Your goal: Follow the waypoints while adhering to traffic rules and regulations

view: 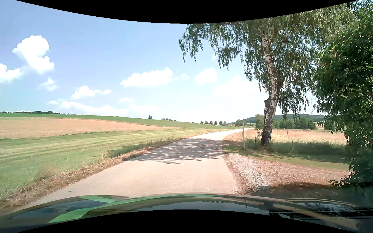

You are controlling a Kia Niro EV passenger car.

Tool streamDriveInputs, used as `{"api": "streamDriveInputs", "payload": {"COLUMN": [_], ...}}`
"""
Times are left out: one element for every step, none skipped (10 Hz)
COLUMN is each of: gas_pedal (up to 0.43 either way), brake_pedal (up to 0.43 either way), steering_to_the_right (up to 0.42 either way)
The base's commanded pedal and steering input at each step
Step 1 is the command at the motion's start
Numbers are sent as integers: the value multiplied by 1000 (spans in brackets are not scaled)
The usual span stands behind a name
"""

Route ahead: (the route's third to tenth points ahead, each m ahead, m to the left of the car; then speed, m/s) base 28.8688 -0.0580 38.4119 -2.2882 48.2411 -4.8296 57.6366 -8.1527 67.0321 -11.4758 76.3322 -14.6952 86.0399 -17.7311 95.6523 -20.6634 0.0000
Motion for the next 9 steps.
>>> {"api": "streamDriveInputs", "payload": {"gas_pedal": [0,0,0,0,0,0,0,0,0], "brake_pedal": [226,226,226,226,220,226,226,226,226], "steering_to_the_right": [10,10,10,10,10,10,10,10,10]}}
